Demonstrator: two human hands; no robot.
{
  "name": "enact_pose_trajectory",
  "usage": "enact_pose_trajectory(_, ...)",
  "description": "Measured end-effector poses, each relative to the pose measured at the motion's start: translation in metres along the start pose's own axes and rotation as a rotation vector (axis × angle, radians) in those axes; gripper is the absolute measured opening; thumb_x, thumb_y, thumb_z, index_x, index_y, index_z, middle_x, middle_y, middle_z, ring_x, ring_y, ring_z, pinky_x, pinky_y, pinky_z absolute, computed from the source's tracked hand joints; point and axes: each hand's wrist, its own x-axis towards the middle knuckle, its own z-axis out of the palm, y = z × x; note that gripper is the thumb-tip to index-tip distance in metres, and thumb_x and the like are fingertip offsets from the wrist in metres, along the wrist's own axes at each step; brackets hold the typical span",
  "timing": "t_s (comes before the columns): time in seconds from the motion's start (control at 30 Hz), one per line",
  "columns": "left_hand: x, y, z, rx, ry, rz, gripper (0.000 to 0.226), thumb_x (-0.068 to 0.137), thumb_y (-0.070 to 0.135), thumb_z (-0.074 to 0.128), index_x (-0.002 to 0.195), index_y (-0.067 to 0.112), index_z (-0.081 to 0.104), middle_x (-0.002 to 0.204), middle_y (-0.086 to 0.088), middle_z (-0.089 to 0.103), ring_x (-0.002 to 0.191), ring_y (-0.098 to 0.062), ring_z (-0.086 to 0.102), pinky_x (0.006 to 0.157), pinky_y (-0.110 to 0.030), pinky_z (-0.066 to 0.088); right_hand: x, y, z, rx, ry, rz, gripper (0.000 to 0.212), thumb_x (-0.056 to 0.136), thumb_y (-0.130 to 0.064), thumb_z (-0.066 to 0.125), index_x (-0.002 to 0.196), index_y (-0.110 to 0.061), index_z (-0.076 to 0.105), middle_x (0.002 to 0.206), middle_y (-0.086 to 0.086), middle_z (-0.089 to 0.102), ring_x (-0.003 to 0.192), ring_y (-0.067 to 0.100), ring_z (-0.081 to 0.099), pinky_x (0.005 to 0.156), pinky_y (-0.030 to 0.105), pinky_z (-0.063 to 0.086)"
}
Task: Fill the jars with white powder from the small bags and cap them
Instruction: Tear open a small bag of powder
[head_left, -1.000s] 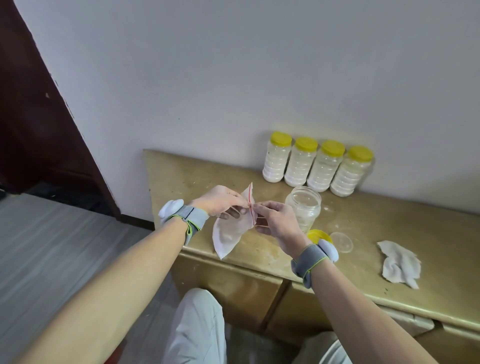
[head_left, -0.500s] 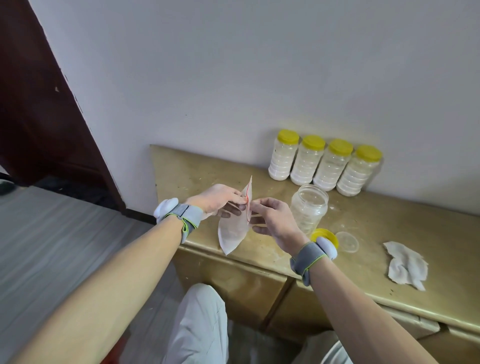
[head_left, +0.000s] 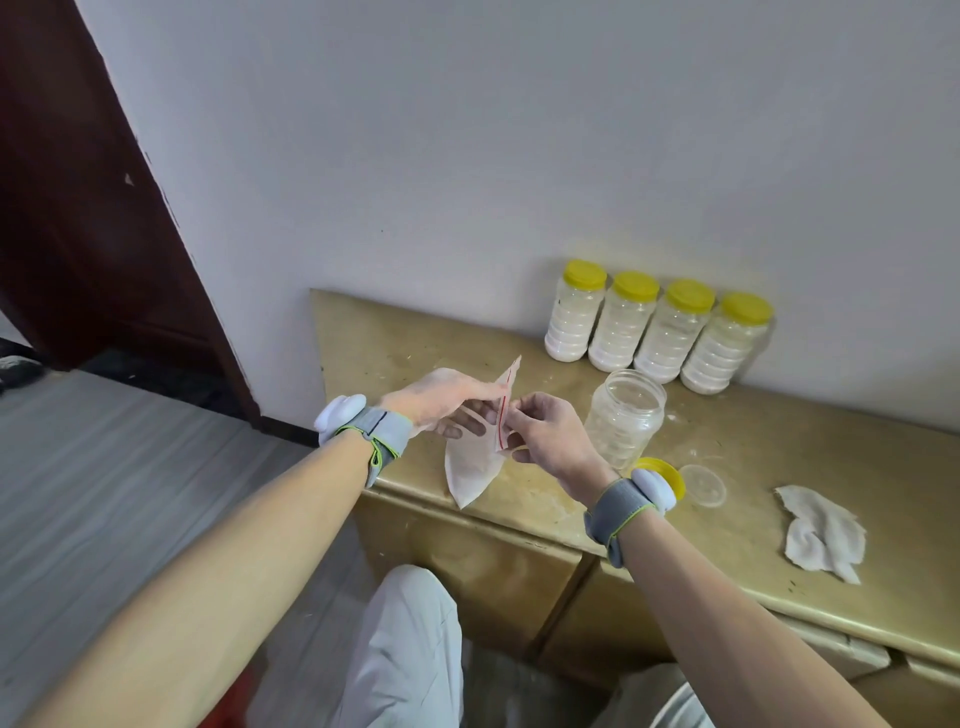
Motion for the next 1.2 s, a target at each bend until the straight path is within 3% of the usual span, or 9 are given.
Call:
enact_pose_trajectory(0.13, -0.004, 0.005, -0.002, 0.098, 0.066, 0.007, 0.022, 0.087, 0.044, 0.074, 0.086, 0.021, 0.073, 0.082, 0.006, 0.072, 0.076, -0.013, 0.067, 0.071, -0.028, 0.042, 0.003, 0.001, 0.004, -0.022, -0.031, -0.027, 0.008, 0.099, -0.015, 0.057, 0.096, -0.008, 0.06, 0.09, 0.012, 0.073, 0.059, 0.011, 0.061, 0.055, 0.022, 0.05)
enact_pose_trajectory(0.33, -0.008, 0.008, -0.007, 0.114, 0.095, -0.007, 0.01, 0.09, 0.027, 0.069, 0.083, 0.022, 0.073, 0.082, 0.003, 0.072, 0.077, -0.015, 0.067, 0.075, -0.029, 0.041, 0.001, -0.001, 0.008, -0.02, -0.066, -0.041, 0.011, 0.101, -0.018, 0.055, 0.094, -0.01, 0.056, 0.076, 0.002, 0.064, 0.053, 0.005, 0.06, 0.054, 0.02, 0.049)
enact_pose_trajectory(0.5, -0.007, 0.005, -0.005, 0.131, 0.085, 0.0, 0.009, 0.096, 0.02, 0.065, 0.088, 0.018, 0.067, 0.077, 0.004, 0.07, 0.072, -0.011, 0.067, 0.069, -0.026, 0.04, 0.0, -0.001, 0.006, -0.051, 0.022, -0.007, 0.009, 0.1, -0.018, 0.053, 0.094, -0.012, 0.053, 0.073, 0.002, 0.066, 0.062, 0.013, 0.063, 0.058, 0.024, 0.051)
enact_pose_trajectory(0.6, -0.008, 0.003, -0.01, 0.115, 0.101, -0.002, 0.014, 0.098, 0.014, 0.06, 0.085, 0.016, 0.065, 0.074, 0.002, 0.069, 0.069, -0.01, 0.067, 0.064, -0.023, 0.042, 0.001, -0.002, 0.001, -0.065, 0.098, 0.013, 0.007, 0.1, -0.019, 0.049, 0.096, -0.012, 0.049, 0.074, 0.002, 0.064, 0.067, 0.017, 0.063, 0.066, 0.033, 0.054)
enact_pose_trajectory(0.73, -0.013, 0.002, -0.022, -0.016, 0.184, 0.008, 0.015, 0.094, 0.011, 0.058, 0.08, 0.013, 0.061, 0.066, -0.001, 0.061, 0.058, -0.013, 0.062, 0.057, -0.023, 0.04, 0.004, -0.004, -0.009, -0.123, 0.225, 0.005, 0.007, 0.097, -0.019, 0.046, 0.092, -0.014, 0.046, 0.078, 0.008, 0.063, 0.059, 0.017, 0.057, 0.071, 0.044, 0.059)
enact_pose_trajectory(0.87, -0.017, 0.006, -0.025, 0.043, 0.266, 0.001, 0.015, 0.084, 0.02, 0.06, 0.07, 0.016, 0.059, 0.068, -0.001, 0.062, 0.055, -0.015, 0.06, 0.051, -0.021, 0.035, 0.005, -0.015, -0.01, -0.266, 0.213, -0.004, 0.014, 0.089, -0.024, 0.05, 0.096, -0.013, 0.05, 0.078, 0.007, 0.065, 0.058, 0.02, 0.062, 0.073, 0.049, 0.061)
enact_pose_trajectory(1.0, -0.012, 0.013, -0.018, 0.108, 0.238, -0.055, 0.013, 0.09, 0.027, 0.055, 0.082, 0.018, 0.058, 0.078, 0.0, 0.068, 0.065, -0.02, 0.065, 0.058, -0.024, 0.037, 0.01, -0.036, -0.001, -0.413, 0.11, 0.071, 0.037, 0.076, -0.04, 0.061, 0.104, -0.017, 0.049, 0.094, 0.009, 0.067, 0.078, 0.027, 0.069, 0.072, 0.048, 0.062)
enact_pose_trajectory(1.13, -0.008, 0.023, -0.012, 0.281, 0.269, -0.062, 0.041, 0.088, 0.059, 0.06, 0.093, 0.02, 0.052, 0.086, 0.002, 0.071, 0.066, -0.019, 0.065, 0.058, -0.026, 0.039, 0.016, -0.046, 0.002, -0.594, 0.047, 0.073, 0.015, 0.081, -0.025, 0.063, 0.093, -0.016, 0.063, 0.082, 0.006, 0.071, 0.067, 0.023, 0.073, 0.071, 0.041, 0.063)
enact_pose_trajectory(1.2, -0.008, 0.03, -0.009, 0.473, 0.282, -0.054, 0.041, 0.085, 0.054, 0.066, 0.099, 0.017, 0.056, 0.091, 0.002, 0.074, 0.067, -0.018, 0.068, 0.053, -0.023, 0.04, 0.018, -0.046, 0.001, -0.598, 0.073, 0.041, 0.01, 0.08, -0.022, 0.059, 0.086, -0.019, 0.067, 0.079, 0.005, 0.073, 0.064, 0.023, 0.073, 0.071, 0.04, 0.063)
